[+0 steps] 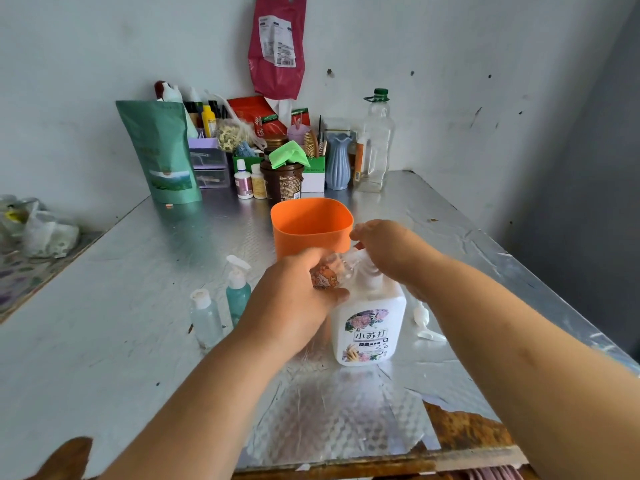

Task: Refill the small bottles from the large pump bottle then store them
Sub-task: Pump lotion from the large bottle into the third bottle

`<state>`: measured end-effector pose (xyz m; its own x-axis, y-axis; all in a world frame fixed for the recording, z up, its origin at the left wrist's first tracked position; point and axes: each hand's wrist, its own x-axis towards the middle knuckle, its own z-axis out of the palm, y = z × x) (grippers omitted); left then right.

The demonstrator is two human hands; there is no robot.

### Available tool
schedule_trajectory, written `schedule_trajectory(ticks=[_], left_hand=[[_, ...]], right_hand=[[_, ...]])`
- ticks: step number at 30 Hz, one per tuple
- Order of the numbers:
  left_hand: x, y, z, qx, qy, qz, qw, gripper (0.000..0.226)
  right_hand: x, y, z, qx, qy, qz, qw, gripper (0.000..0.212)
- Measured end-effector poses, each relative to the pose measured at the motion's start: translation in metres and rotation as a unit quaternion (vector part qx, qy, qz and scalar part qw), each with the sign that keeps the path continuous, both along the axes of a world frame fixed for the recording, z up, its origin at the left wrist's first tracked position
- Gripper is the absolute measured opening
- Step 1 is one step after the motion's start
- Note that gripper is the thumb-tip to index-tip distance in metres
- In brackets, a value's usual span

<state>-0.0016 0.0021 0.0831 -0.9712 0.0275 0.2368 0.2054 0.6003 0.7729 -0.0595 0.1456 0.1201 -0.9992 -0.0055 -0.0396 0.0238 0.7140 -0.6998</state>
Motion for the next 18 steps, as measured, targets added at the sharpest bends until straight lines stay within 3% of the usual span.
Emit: schedule_trajectory(ticks=[6, 12, 18], left_hand=[[0.002, 0.000, 0.002, -0.008, 0.003, -0.008, 1.000, 0.044], [0.001, 0.001, 0.008, -0.011, 0.008, -0.008, 1.000, 0.048], [0.000, 0.000, 0.006, -0.011, 0.009, -0.008, 1.000, 0.048]], right_hand=[[0.001, 0.002, 0.006, 0.020, -0.021, 0.026, 0.999, 0.037], [-0.004, 0.004, 0.012, 0.039, 0.027, 0.007, 0.999, 0.038], [-0.002, 0.006, 0.008, -0.009, 0.001, 0.017, 1.000, 0.040]])
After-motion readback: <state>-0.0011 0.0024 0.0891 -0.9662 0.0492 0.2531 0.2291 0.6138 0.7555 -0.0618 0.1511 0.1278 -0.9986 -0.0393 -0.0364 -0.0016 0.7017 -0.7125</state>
